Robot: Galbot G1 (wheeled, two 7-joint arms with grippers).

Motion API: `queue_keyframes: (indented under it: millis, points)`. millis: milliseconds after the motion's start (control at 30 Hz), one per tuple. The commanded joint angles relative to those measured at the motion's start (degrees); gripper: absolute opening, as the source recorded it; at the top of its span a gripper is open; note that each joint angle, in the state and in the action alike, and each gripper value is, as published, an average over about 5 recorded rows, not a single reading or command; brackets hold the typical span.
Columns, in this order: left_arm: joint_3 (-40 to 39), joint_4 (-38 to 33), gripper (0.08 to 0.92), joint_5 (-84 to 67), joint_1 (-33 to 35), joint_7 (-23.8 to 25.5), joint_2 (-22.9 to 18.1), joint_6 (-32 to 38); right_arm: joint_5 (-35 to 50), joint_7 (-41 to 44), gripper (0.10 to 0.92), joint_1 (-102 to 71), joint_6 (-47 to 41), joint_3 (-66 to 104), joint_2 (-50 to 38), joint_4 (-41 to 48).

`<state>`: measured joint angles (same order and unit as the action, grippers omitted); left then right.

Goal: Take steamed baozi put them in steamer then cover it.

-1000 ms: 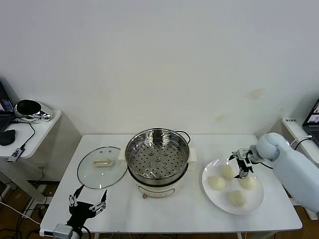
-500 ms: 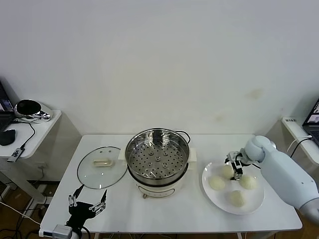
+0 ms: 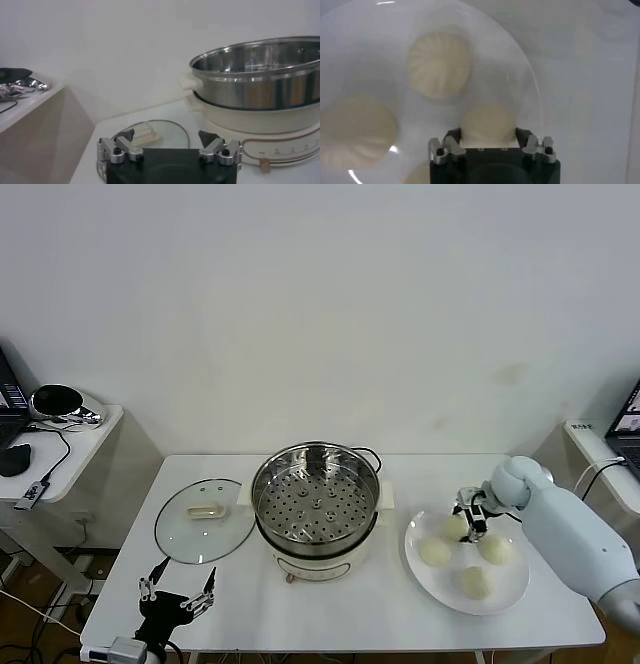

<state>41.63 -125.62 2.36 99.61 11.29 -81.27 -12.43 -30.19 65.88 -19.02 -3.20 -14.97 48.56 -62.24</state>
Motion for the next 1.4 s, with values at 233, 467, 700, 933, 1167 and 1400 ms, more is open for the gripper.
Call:
queue_keyframes:
  millis: [233, 467, 700, 933, 1167, 1400]
  points:
    - [-0.4, -0.2, 0.823, 0.2, -0.3, 0.1, 0.0, -0.2, 6.3, 1.1, 0.585, 3.0, -1.6, -1.2, -4.0, -4.7]
    - [-1.0, -0.3, 0.823, 0.4, -1.2, 0.1, -0.4, -0.5, 17.3, 3.5, 0.585, 19.2, -4.0, -12.5, -7.6, -9.5]
    - [-0.9, -0.7, 0.823, 0.6, -1.7, 0.1, -0.2, -1.0, 25.4, 5.5, 0.585, 41.0, -4.6, -28.7, 0.7, -4.4]
    - [0.5, -1.0, 0.823, 0.7, -1.9, -0.3, -0.5, -1.0, 27.9, 8.4, 0.585, 49.3, -1.9, -32.5, 16.7, 8.3]
    - [1.4, -1.2, 0.823, 0.7, -1.7, -0.7, -0.9, -0.9, 29.6, 12.3, 0.582, 48.8, 18.1, -31.1, 27.4, 16.1]
    - [1.2, -1.4, 0.823, 1.0, -1.7, -0.6, -2.1, -1.0, 25.8, 12.9, 0.589, 46.9, 41.3, -32.1, 29.9, 15.7]
